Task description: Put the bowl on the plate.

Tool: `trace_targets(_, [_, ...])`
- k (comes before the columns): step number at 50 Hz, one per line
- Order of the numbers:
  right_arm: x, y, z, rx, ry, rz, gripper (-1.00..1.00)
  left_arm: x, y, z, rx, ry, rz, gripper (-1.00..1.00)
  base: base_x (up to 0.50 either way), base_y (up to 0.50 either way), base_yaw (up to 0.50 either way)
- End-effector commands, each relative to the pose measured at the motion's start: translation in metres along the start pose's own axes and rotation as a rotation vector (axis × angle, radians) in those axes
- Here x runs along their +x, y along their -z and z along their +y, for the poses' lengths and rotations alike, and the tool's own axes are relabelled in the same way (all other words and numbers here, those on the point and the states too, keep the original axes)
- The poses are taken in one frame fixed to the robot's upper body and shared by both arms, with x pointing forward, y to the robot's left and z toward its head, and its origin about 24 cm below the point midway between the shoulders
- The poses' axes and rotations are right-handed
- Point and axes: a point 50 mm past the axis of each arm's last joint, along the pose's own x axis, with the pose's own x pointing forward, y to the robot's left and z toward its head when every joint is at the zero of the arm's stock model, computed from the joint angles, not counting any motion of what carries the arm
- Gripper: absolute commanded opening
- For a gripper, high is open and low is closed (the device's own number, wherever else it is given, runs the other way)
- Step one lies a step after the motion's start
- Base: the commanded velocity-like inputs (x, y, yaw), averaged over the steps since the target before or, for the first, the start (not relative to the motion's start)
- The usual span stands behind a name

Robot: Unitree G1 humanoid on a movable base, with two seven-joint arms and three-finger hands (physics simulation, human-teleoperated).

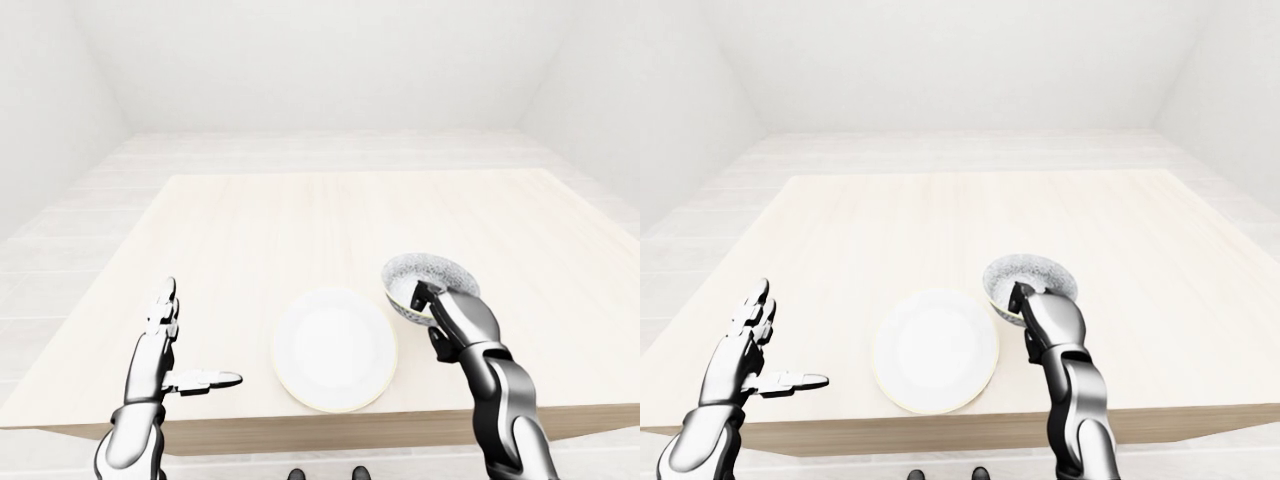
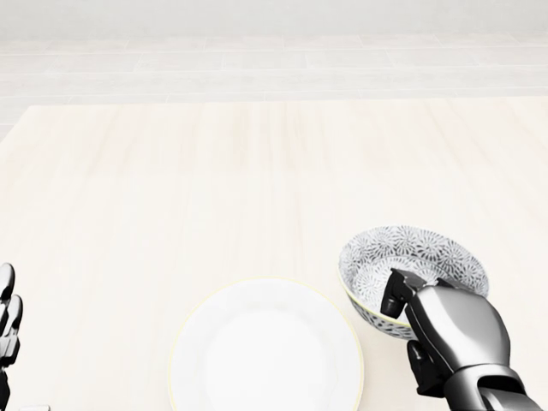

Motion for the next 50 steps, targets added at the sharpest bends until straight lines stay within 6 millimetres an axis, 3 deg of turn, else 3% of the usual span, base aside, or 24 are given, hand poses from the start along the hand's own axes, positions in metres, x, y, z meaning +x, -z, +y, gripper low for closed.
trace_targets(1, [0.004,-0.020,0.002,-0.041,0.027,-0.051,-1.00,0.001,0.000,0.000,0.002,0.002,0.000,1.00,0.00,0.00,0.00])
trace_targets(24, [0.001,-0.072,0.002,-0.105,0.045,-0.201,-1.00,0.006,0.000,-0.002,0.000,0.002,-0.005,1.00,0.00,0.00,0.00])
trace_targets(50, [-0.012,-0.105,0.036,-0.089,0.022,-0.331,-1.00,0.004,0.003,-0.002,-0.004,0.002,-0.006,1.00,0.00,0.00,0.00])
